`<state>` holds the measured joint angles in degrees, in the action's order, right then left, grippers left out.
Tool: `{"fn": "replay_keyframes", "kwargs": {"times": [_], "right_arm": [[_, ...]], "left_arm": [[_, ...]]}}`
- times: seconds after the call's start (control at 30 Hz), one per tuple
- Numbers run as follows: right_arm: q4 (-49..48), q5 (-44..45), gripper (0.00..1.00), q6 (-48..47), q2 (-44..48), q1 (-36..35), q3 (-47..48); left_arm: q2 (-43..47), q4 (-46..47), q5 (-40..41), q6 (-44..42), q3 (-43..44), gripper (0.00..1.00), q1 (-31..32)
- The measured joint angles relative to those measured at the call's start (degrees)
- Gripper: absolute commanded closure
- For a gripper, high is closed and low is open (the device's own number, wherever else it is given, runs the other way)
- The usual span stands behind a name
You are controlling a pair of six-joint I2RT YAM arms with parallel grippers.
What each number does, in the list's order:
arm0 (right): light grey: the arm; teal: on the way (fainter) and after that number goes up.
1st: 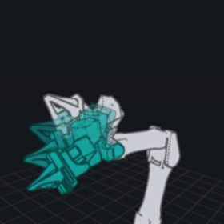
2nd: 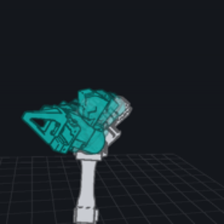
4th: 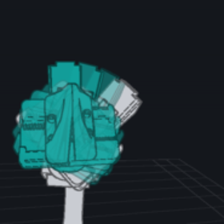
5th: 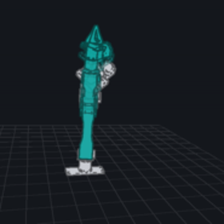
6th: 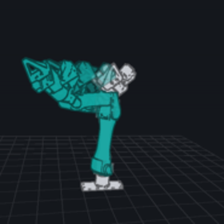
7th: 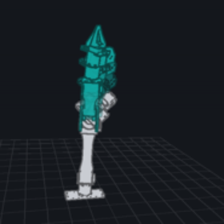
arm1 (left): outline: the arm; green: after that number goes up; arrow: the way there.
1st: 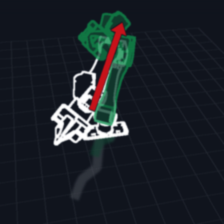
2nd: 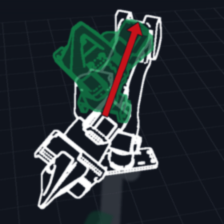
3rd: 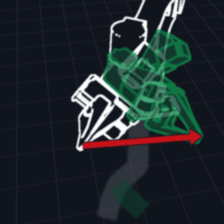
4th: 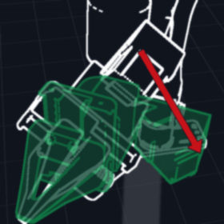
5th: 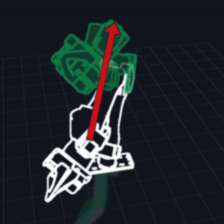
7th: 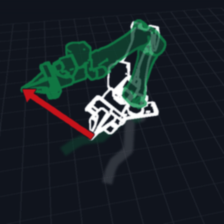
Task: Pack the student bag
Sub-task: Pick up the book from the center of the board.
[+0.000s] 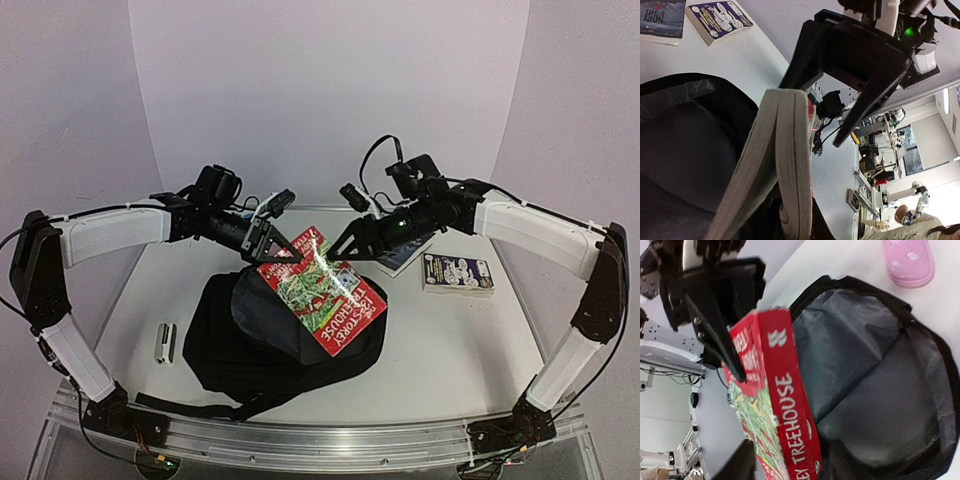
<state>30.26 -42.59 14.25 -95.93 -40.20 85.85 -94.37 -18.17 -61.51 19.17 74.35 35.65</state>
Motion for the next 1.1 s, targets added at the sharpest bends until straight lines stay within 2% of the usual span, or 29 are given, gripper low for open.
{"fn": "replay_keyframes", "kwargs": {"times": [0.07, 0.17, 0.3, 0.47, 0.73, 0.83, 0.9, 1.03, 1.1], "right_arm": [[-2.81, 2.54, 0.07, 0.82, 1.29, 0.32, -0.67], [-7.34, 5.88, 0.02, 3.25, 5.12, 0.72, -3.35], [-14.91, 10.70, 0.02, 6.90, 12.85, 0.85, -9.98], [-23.61, 15.23, 0.02, 11.21, 19.85, 0.93, -17.40], [-33.86, 15.65, 0.02, 17.02, 21.14, 0.97, -22.91], [-37.66, 12.83, 0.10, 18.91, 19.99, 0.97, -23.04], [-40.32, 10.32, 0.20, 20.01, 18.40, 0.75, -22.81], [-42.45, 6.70, 0.46, 21.28, 14.59, -0.45, -21.79], [-42.99, 5.90, 0.65, 21.70, 13.66, -0.88, -21.62]], "left_arm": [[1.40, 2.89, 1.66, 3.24, -2.11, 1.00, 0.14], [4.36, 8.92, 4.41, 9.29, -5.39, 1.00, -0.26], [9.71, 19.18, 7.15, 17.64, -9.82, 1.00, -2.91], [14.02, 27.40, 8.80, 24.01, -11.09, 1.00, -6.04], [16.58, 32.72, 7.37, 29.52, -12.08, 1.00, -7.01], [17.00, 34.33, 7.08, 31.12, -12.73, 1.00, -7.01], [17.05, 35.58, 6.98, 32.14, -13.22, 1.00, -6.99], [17.05, 38.09, 6.84, 33.78, -14.18, 1.00, -7.09], [17.05, 39.23, 7.17, 34.46, -14.60, 1.00, -7.12]]}}
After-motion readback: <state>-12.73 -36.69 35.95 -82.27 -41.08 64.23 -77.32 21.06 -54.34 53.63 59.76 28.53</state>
